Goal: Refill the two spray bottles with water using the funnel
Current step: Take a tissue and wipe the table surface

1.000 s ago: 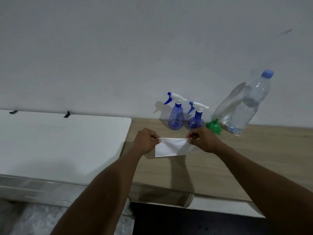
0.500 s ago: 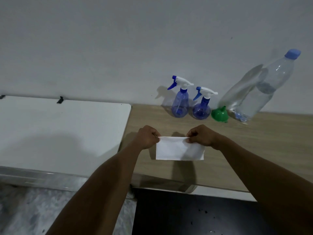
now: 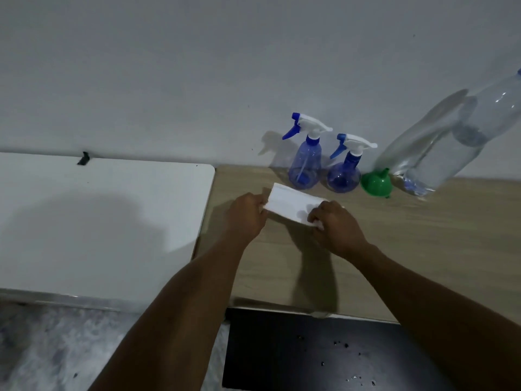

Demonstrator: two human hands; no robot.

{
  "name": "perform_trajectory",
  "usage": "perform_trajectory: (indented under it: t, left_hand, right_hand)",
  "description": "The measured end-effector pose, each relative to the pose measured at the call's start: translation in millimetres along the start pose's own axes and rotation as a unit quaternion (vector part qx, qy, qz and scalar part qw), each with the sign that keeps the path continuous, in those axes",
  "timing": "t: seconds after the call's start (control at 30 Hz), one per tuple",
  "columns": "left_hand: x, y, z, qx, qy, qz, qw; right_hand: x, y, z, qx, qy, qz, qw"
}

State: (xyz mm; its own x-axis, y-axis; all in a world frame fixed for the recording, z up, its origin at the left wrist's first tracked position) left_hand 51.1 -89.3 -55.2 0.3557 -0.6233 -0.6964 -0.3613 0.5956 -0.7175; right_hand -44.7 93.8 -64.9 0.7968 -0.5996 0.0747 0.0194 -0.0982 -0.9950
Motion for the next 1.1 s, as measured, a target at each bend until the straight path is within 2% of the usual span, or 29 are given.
perform_trajectory:
  t: [0.07, 0.2, 0.27, 0.4, 0.6, 0.73, 0.87, 1.1]
  left_hand:
    - [14, 20, 9, 0.040, 0.010, -0.056, 0.998]
    - [31, 42, 27, 0.043, 0.036, -0.113, 0.992]
    - [34, 48, 35, 0.025, 0.059, -0.116, 0.991]
    - [47, 62, 43, 0.028, 0.062, -0.107, 0.992]
    - [57, 70, 43, 0.037, 0.061, -0.117, 0.991]
    - [57, 71, 42, 0.042, 0.050, -0.108, 0.992]
    - [49, 68, 41, 0.024, 0.046, -0.107, 0.993]
    - [2, 74, 51, -0.007, 0.099, -0.095, 0.990]
  right_hand:
    - [3, 26, 11, 0.035, -0.002, 0.012, 0.999]
    - [18, 29, 11, -0.010, -0.041, 0.039, 0.998]
    - [31, 31, -1, -0.006, -0.090, 0.040, 0.995]
    - [55, 70, -23, 0.065, -0.161, 0.045, 0.984]
    - [56, 87, -38, 0.066, -0.184, 0.055, 0.979]
    - [46, 85, -37, 0.054, -0.155, 0.032, 0.986]
    - [15, 81, -33, 0.075, -0.102, 0.003, 0.992]
    - [-58, 68, 3, 0.059, -0.024, 0.012, 0.998]
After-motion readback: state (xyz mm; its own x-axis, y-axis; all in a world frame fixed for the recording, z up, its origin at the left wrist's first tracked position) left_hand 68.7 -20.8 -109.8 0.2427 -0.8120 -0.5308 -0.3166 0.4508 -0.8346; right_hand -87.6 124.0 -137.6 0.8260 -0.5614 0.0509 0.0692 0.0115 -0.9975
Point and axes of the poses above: each hand's wrist, its own z-axis away from the middle knuckle, its own y-axis out of the palm, x = y × z, the point moved 10 cm from there along -z, towards the middle knuckle, and after that the axes turned 10 degrees about z, right-handed, at the moved point
